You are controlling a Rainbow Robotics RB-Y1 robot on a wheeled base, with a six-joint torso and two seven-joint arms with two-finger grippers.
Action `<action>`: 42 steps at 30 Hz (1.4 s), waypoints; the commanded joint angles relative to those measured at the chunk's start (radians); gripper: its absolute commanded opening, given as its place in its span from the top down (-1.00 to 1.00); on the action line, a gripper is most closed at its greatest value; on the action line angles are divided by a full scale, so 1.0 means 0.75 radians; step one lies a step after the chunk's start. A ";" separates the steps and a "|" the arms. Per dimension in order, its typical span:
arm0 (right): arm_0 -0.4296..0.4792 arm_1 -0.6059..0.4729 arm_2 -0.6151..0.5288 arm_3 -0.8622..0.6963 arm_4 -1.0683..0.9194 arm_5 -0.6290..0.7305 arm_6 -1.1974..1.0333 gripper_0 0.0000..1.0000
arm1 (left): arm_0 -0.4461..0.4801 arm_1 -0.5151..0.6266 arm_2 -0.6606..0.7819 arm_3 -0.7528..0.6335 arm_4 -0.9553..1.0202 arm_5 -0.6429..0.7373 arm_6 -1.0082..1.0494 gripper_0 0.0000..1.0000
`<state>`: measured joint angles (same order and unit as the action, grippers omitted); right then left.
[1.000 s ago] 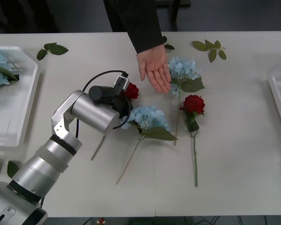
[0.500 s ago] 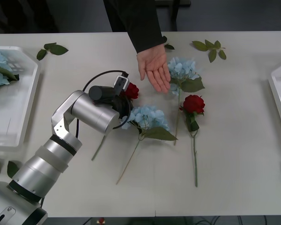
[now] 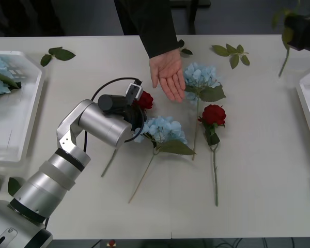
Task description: Place the red flowers into the right box and the blue flowers into the left box. If a person shows an open palm, hand one flower to the person first, then continue sorting.
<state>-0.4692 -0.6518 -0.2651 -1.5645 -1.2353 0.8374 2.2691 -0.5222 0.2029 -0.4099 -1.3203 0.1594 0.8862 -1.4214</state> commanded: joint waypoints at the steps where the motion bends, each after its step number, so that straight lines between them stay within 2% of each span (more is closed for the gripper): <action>1: -0.031 -0.008 0.104 -0.049 -0.163 -0.149 0.116 1.00 | -0.009 0.004 -0.018 -0.017 0.002 -0.010 0.003 1.00; 6: -0.031 -0.002 0.175 -0.111 -0.345 -0.296 0.265 1.00 | -0.009 0.004 -0.018 -0.017 0.000 -0.010 0.005 1.00; 14: -0.031 0.075 0.184 -0.182 -0.480 -0.305 0.425 1.00 | -0.009 0.004 -0.016 -0.017 0.000 -0.010 0.005 1.00; 37: -0.031 0.129 0.261 -0.209 -0.531 -0.335 0.507 0.97 | -0.009 0.004 -0.016 -0.019 -0.002 -0.016 0.009 1.00; 38: -0.031 0.131 0.261 -0.209 -0.531 -0.335 0.511 0.52 | -0.009 0.004 -0.016 -0.019 -0.002 -0.016 0.009 1.00; 39: -0.031 0.131 0.261 -0.209 -0.531 -0.335 0.511 -0.02 | -0.007 0.004 -0.016 -0.017 0.000 -0.016 0.009 1.00; 40: -0.031 0.131 0.261 -0.209 -0.529 -0.337 0.513 -0.38 | -0.007 0.004 -0.016 -0.019 -0.002 -0.016 0.009 1.00; 41: -0.031 0.131 0.261 -0.209 -0.531 -0.335 0.515 -0.88 | -0.009 0.004 -0.016 -0.017 0.000 -0.016 0.009 1.00; 42: -0.031 0.131 0.261 -0.211 -0.541 -0.335 0.517 -1.00 | -0.009 0.004 -0.016 -0.017 0.000 -0.016 0.009 1.00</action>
<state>-0.4693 -0.5530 -0.0614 -1.6731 -1.6219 0.5865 2.6134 -0.5222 0.2028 -0.4099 -1.3205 0.1594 0.8851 -1.4214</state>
